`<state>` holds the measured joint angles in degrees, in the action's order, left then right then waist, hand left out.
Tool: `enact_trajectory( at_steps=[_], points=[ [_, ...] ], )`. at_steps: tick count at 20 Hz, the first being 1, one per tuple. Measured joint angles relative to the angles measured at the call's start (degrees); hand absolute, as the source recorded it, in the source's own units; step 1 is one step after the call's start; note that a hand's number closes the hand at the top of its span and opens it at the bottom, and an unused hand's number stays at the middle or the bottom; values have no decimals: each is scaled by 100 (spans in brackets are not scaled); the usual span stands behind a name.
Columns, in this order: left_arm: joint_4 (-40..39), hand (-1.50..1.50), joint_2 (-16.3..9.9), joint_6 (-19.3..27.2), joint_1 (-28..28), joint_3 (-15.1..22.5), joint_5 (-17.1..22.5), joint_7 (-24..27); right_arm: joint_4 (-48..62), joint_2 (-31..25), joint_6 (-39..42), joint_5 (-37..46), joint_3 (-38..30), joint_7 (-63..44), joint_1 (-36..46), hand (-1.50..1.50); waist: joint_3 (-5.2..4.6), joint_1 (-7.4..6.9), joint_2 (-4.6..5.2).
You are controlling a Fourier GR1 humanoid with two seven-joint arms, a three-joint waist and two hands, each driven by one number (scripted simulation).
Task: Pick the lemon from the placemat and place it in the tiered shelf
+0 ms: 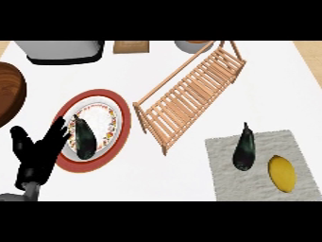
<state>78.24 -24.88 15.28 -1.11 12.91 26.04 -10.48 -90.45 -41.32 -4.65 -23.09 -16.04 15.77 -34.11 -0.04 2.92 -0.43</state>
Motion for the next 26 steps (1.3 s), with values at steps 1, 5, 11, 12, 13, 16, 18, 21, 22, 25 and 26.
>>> enact_trajectory(
  at_steps=[1,5,11,12,13,16,18,21,22,25,26],
  points=[
    [-23,0,31,-7,-26,4,-11,-14,-284,-36,90,-40,-67,-72,-221,-150,-2,-22,4],
    [-38,0,-14,-168,-41,-58,2,-37,-1373,-281,318,-104,-296,-696,-928,-150,-8,-100,15],
    [-150,0,49,-299,-169,-78,-80,-56,-2541,-556,-166,277,-270,-2403,-1005,-150,-6,-237,42],
    [-182,0,55,-334,-193,-101,-84,-55,-2674,-560,-288,374,-246,-2698,-955,-150,-6,-249,44],
    [-257,0,87,-359,-255,-105,-96,-57,-2796,-611,-421,478,-188,-3030,-847,-150,-3,-267,48],
    [-272,0,77,-420,-292,-147,-122,-94,-3154,-713,-816,889,50,-3998,-577,-150,-3,-314,54],
    [-247,0,122,-412,-286,-138,-167,-103,-3336,-769,-1018,1242,288,-4574,-413,-150,-2,-334,55],
    [-255,0,180,-426,-298,-168,-211,-86,-3374,-908,-1189,1625,678,-5494,134,-150,2,-377,60],
    [-262,0,211,-408,-313,-178,-238,-111,-3304,-895,-1160,1716,793,-5665,285,-150,2,-372,57],
    [-145,0,251,-429,-268,-163,-295,-178,-3127,-909,-1096,2082,1260,-6231,826,-150,4,-389,57],
    [-209,0,257,-483,-275,-209,-295,-134,-3110,-887,-1050,2210,1419,-6385,959,-150,5,-381,57]
  ],
)
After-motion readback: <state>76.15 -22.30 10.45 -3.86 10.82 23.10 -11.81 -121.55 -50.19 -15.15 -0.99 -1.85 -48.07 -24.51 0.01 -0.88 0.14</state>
